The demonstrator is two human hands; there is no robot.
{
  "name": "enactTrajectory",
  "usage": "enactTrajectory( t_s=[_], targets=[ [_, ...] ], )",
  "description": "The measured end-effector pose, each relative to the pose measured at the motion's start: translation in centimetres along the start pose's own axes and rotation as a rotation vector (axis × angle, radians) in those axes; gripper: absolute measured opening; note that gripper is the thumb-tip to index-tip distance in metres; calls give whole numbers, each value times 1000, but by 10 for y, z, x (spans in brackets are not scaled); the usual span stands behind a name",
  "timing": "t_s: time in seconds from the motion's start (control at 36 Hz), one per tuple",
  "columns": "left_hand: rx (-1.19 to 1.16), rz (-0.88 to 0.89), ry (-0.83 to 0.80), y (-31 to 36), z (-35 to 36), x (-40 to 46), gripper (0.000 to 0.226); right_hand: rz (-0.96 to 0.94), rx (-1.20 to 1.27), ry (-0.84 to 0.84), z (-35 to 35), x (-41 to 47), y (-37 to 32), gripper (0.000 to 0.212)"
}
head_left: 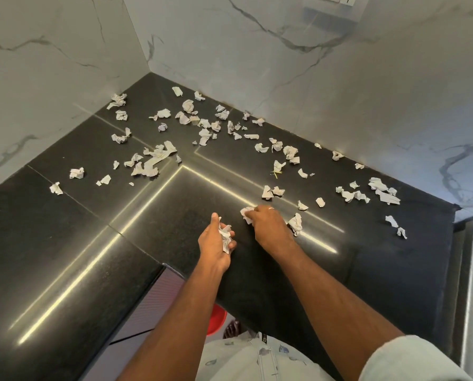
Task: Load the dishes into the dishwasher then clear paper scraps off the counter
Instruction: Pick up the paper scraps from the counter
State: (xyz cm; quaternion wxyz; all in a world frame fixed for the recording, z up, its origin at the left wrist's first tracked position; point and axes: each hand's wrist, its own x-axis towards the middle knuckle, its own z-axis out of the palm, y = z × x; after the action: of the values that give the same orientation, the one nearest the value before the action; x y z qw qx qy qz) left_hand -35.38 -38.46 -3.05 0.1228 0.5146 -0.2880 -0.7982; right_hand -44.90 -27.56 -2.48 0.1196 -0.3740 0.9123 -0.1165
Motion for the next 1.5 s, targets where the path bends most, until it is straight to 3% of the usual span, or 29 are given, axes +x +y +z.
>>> enactTrajectory(
  t_s=[0.14, 0.25, 0.33, 0.47, 0.64, 0.78, 0.86, 0.92, 1.0, 1.08, 1.14, 1.22, 1.28, 1.36, 1.42, 1.5],
  targets=[
    [-8, -17, -11, 1, 0, 3, 26, 20, 26, -4, 2, -13, -6, 28],
    [-44, -38, -38, -1, 4, 0, 28, 205, 578, 177, -12, -22, -14, 21],
    [-76, -65, -47, -4, 6, -1, 30, 156, 808, 316, -24, -36, -32, 24],
    [-159, -149, -105, -12, 10, 4, 43, -4, 636, 172, -15, -52, -49, 24],
    [-128, -190, -264, -19, 21, -18, 35, 109, 487, 169, -7, -51, -33, 16],
    [-18, -120, -174, -27, 28, -19, 41, 94, 595, 192, -10, -58, -29, 18],
    [2, -82, -90, -25, 33, -14, 36, 81, 797, 116, -17, -62, -17, 35],
    [14, -65, -53, -20, 33, -10, 31, 154, 854, 202, -19, -63, 1, 42],
    [13, -47, -21, -14, 25, -1, 25, 331, 662, 397, -17, -60, 36, 37],
    [-28, -54, 5, -11, 20, -1, 25, 370, 397, 246, -10, -56, 66, 43],
    [-33, -53, 28, -9, 18, -1, 25, 317, 230, 115, -5, -55, 75, 35],
    [-38, -40, 34, -9, 12, 3, 26, 343, 149, 105, -4, -54, 78, 22],
    [-59, -37, 49, -9, 10, 2, 27, 394, 187, 145, -10, -52, 76, 18],
    [-89, -36, 64, -10, 11, -1, 27, 397, 450, 325, -26, -52, 58, 17],
    [-108, -32, 68, -10, 13, -4, 27, 282, 647, 399, -39, -56, 30, 18],
    [-122, -58, 23, -12, 15, -9, 27, 60, 779, 347, -45, -63, -15, 18]
  ],
)
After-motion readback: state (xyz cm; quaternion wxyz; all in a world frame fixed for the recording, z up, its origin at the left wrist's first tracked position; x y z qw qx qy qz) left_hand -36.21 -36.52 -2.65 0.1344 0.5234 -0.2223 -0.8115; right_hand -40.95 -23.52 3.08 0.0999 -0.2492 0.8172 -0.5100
